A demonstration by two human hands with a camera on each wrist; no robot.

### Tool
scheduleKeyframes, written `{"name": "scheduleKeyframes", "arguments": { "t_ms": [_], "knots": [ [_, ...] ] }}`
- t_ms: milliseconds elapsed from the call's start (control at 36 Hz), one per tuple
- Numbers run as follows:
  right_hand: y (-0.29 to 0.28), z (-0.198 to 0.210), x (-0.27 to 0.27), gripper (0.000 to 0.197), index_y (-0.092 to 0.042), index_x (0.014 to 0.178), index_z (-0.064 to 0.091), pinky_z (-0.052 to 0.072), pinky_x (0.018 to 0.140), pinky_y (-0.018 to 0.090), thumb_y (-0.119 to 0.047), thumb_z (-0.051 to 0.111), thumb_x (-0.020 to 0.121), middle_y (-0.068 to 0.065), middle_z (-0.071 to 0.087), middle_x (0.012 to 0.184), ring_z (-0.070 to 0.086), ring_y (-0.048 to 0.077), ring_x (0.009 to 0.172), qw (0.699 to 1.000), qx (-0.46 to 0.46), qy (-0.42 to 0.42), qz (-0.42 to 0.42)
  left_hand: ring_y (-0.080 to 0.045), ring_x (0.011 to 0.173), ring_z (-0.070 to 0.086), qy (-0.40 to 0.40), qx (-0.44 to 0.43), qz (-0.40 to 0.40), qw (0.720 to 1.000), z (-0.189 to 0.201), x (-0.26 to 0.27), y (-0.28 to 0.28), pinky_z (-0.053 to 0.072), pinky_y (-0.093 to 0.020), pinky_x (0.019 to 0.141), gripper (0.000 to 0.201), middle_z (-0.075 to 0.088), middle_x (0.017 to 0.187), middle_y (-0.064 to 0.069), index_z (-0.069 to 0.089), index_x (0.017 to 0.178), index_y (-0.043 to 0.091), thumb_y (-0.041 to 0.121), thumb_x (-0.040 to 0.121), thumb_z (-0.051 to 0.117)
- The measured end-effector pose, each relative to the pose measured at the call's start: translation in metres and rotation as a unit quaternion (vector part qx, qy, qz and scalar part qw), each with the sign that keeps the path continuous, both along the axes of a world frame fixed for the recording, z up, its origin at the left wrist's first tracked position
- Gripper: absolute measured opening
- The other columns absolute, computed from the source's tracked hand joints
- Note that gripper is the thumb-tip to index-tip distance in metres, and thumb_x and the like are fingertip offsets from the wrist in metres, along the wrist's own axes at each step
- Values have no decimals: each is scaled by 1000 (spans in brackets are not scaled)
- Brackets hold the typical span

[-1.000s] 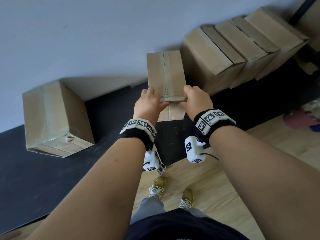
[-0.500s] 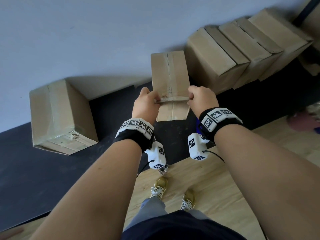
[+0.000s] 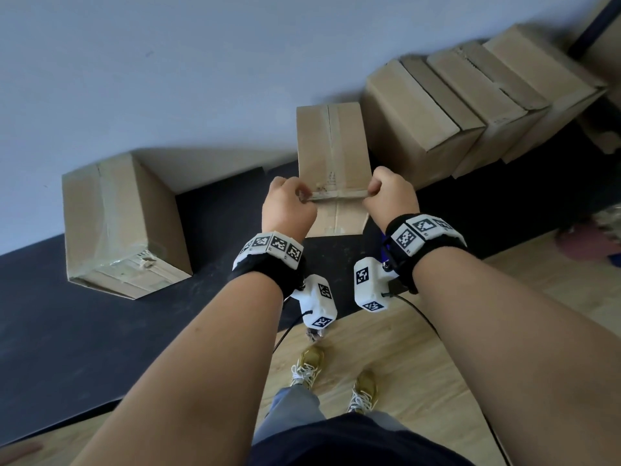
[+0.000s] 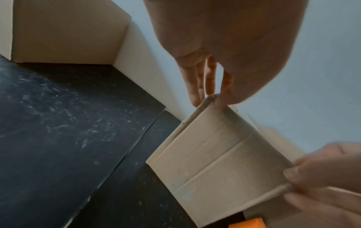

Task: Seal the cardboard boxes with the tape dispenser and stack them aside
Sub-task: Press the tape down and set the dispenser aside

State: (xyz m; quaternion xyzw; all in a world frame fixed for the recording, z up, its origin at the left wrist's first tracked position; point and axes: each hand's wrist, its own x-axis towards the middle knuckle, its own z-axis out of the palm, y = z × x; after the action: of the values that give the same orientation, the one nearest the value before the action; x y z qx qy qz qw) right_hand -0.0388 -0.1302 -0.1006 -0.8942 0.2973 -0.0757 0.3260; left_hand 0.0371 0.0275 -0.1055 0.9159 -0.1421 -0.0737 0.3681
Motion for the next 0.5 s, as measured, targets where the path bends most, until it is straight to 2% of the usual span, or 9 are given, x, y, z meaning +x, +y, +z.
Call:
{"name": "scheduleKeyframes", "arguments": {
  "t_ms": [111, 194, 278, 361, 444, 500],
  "knots": [
    [3, 9, 1, 10, -19, 85, 57, 52, 80, 38, -10, 54, 81, -1, 64, 96, 60, 20, 90, 991, 121, 6, -57, -12, 90, 54, 32, -51, 42, 997, 3, 0, 0, 40, -24, 76, 25, 55, 111, 1, 59, 108, 20, 27, 84, 61],
    [7, 16, 3, 15, -22, 84, 55, 59, 75, 45, -11, 46, 80, 4, 65, 94, 67, 27, 86, 969, 225, -19, -101, -11, 92, 52, 14, -58, 76, 995, 6, 3, 5, 38, -23, 77, 32, 54, 115, 2, 58, 112, 21, 37, 85, 65],
    [19, 25, 3, 21, -16, 88, 54, 62, 69, 45, 0, 42, 83, 18, 69, 88, 71, 33, 77, 950, 301, -20, -84, -16, 106, 51, -19, -42, 110, 993, 10, 5, 11, 41, -27, 84, 28, 51, 118, 2, 60, 110, 22, 32, 84, 62],
    [34, 29, 3, 22, -12, 85, 57, 61, 74, 47, 3, 41, 83, 16, 70, 74, 73, 37, 74, 942, 332, 19, -44, -20, 113, 45, -27, 5, 126, 992, 13, 8, 23, 41, -31, 92, 25, 48, 118, 0, 60, 107, 21, 24, 83, 55],
    [43, 26, 3, 23, -11, 82, 59, 60, 77, 46, 0, 40, 88, 15, 69, 73, 72, 35, 77, 948, 316, 34, -31, -28, 115, 44, -18, 64, 142, 988, 10, 10, 36, 38, -36, 96, 29, 47, 123, -7, 58, 114, 16, 18, 87, 48],
    [42, 23, 5, 25, -13, 77, 58, 60, 77, 47, -1, 40, 89, 13, 68, 71, 70, 32, 73, 954, 295, 25, -49, -32, 121, 41, -50, 130, 136, 981, 6, 9, 39, 31, -38, 102, 33, 47, 130, -10, 59, 120, 13, 17, 90, 44]
  ]
}}
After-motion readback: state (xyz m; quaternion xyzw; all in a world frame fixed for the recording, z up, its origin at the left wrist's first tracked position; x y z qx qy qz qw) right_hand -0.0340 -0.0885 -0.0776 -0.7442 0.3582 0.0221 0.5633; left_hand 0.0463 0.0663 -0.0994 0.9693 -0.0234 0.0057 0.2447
